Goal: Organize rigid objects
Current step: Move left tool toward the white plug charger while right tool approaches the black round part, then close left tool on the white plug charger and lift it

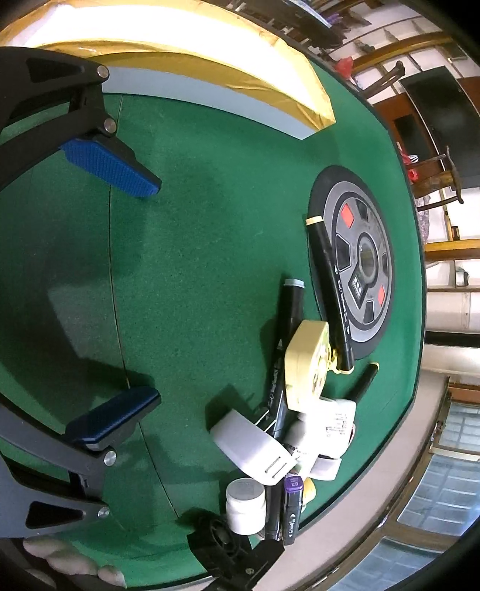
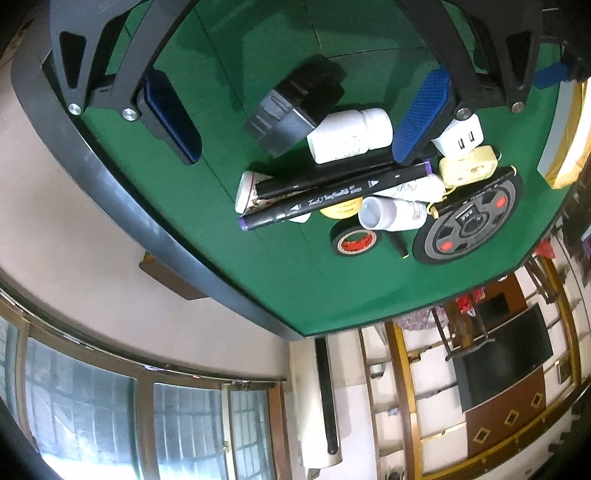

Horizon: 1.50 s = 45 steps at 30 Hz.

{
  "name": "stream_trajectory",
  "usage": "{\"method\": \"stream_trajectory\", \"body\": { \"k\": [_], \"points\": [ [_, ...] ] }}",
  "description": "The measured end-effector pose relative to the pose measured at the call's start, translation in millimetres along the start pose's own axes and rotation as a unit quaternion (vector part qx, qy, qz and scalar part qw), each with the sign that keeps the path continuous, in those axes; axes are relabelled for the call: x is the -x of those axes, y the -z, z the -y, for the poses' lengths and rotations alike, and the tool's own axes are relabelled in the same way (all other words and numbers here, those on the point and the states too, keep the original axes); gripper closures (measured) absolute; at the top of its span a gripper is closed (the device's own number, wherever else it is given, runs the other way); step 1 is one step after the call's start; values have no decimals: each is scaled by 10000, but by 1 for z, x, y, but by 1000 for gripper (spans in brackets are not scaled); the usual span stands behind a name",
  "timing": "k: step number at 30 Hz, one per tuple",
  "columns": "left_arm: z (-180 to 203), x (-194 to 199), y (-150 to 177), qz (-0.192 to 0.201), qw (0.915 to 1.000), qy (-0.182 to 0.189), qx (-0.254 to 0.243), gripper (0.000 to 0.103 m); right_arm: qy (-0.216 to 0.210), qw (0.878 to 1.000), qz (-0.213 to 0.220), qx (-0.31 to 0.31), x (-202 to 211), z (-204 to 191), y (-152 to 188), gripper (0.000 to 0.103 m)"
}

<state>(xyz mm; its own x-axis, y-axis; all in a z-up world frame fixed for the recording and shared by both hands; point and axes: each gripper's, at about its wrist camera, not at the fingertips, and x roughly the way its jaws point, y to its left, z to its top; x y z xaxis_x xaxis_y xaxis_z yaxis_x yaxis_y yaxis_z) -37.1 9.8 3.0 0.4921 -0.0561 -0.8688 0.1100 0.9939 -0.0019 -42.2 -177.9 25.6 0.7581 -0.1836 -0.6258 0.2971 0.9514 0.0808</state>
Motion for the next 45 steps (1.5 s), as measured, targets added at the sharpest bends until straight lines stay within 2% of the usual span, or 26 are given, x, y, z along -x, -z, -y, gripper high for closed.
{"method": "stream_trajectory", "body": {
  "k": [5, 8, 12, 13, 16, 21, 24, 28, 29, 31, 32, 36, 37, 39, 41, 42, 45],
  "points": [
    [7, 7, 4, 119, 9994, -195, -259, 1, -11, 10000, 7, 10, 2, 1, -2, 0],
    [2, 19, 6, 232, 9988, 373, -213, 8, -56, 10000, 58, -31, 7, 3, -1, 0],
    [0, 59, -9, 1029, 9900, 828, -494, 8, -81, 9998, 130, -113, 10, 5, 0, 0],
    [1, 64, -13, 1078, 9877, 956, -602, 8, -88, 9998, 124, -131, 10, 6, 0, 0],
    [14, 68, -25, 996, 9815, 1345, -930, 8, -229, 9992, 71, -307, 8, 12, -1, 0],
    [42, 48, -35, 903, 9808, 1171, -1273, 8, -657, 9920, -60, -1073, 3, 43, 0, 0],
    [52, 39, -45, 751, 9810, 1310, -1222, 8, -961, 9821, -223, -1603, -6, 64, 3, 0],
    [63, 30, -52, 566, 9766, 1744, -1122, 8, -1394, 9594, -622, -2370, -27, 91, 10, 0],
    [64, 30, -52, 518, 9740, 1905, -1112, 9, -1460, 9545, -695, -2506, -31, 95, 12, 0],
    [69, 32, -48, 354, 9634, 2381, -1180, 12, -1546, 9482, -668, -2693, -33, 102, 15, 0],
    [72, 33, -46, 275, 9589, 2540, -1234, 12, -1535, 9479, -658, -2711, -33, 102, 16, 0],
    [74, 52, -28, 38, 9320, 3319, -1453, 14, -1469, 9540, -714, -2516, -35, 91, 14, 0],
    [73, 57, -25, 56, 9290, 3392, -1476, 14, -1467, 9552, -712, -2471, -34, 88, 14, 0],
    [69, 69, -19, 151, 9308, 3332, -1494, 14, -1444, 9568, -686, -2428, -33, 86, 13, 0],
    [64, 76, -18, 286, 9431, 2963, -1482, 14, -1421, 9571, -679, -2434, -34, 85, 13, 0],
    [63, 77, -18, 379, 9520, 2649, -1488, 14, -1427, 9566, -691, -2443, -34, 85, 12, 0],
    [58, 69, -21, 412, 9645, 2185, -1421, 14, -1433, 9554, -700, -2487, -34, 87, 12, 0]
  ]
}}
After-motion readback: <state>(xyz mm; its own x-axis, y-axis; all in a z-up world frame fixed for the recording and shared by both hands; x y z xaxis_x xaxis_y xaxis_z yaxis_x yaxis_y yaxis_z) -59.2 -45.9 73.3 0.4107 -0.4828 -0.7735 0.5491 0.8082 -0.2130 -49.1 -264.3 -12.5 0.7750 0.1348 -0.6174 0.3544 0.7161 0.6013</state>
